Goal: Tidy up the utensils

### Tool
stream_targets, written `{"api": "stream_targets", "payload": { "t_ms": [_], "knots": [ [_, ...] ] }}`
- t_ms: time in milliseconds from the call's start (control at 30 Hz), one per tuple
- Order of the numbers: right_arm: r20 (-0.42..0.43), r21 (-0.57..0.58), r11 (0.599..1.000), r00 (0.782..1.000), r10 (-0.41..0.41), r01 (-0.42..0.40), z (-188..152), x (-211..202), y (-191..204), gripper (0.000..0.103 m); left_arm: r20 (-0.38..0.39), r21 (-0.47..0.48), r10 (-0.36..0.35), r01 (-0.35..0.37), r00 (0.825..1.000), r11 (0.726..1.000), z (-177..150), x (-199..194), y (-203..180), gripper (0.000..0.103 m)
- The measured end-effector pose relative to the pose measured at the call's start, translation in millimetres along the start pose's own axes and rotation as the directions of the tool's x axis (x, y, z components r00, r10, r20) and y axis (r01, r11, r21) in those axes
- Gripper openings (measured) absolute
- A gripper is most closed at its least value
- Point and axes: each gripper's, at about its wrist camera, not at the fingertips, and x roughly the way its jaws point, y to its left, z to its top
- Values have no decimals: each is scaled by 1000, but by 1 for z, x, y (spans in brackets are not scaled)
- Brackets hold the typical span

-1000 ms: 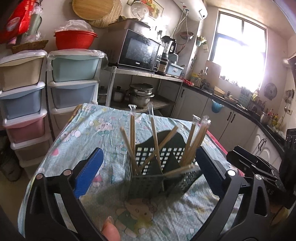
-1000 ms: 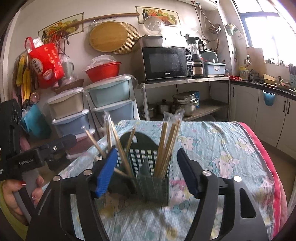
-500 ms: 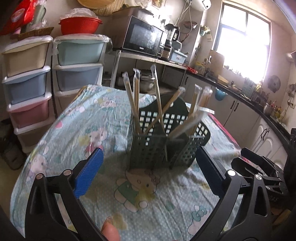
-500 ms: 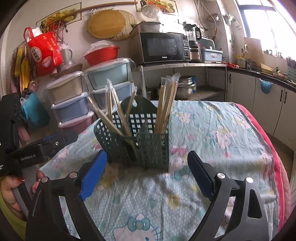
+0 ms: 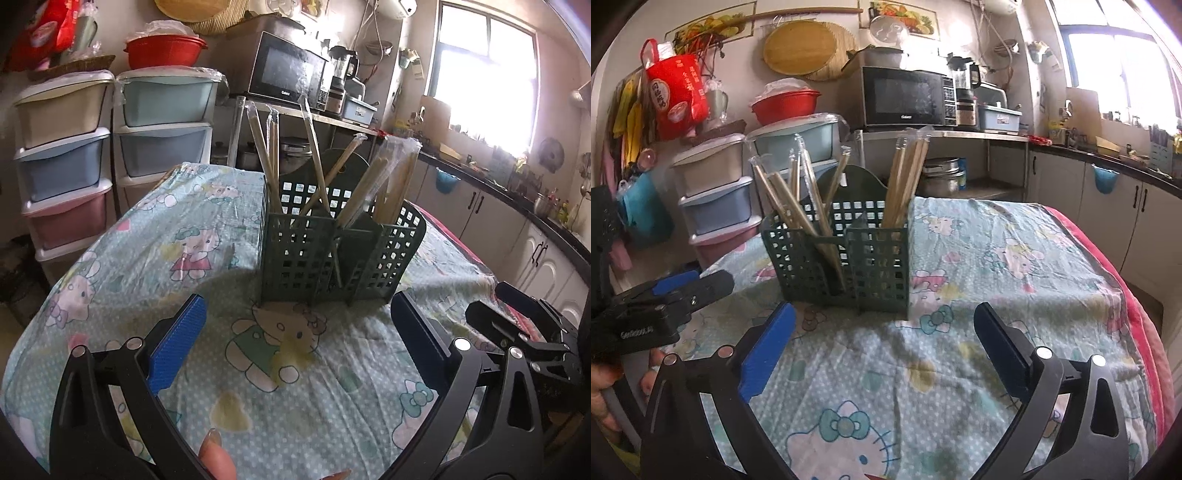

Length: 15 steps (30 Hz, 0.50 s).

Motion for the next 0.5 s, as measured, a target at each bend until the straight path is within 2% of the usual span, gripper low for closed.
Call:
{"api": "stream_targets", "payload": {
  "t_ms": [300,500],
  "knots": [
    [91,7,1000,996,-25,25,-10,-11,-5,95,80,29,-18,15,997,999,-9,-4,-7,92],
    [83,20,1000,996,-25,23,-16,-9,-5,96,94,31,-22,19,995,999,-13,-2,-9,92]
  ]
}}
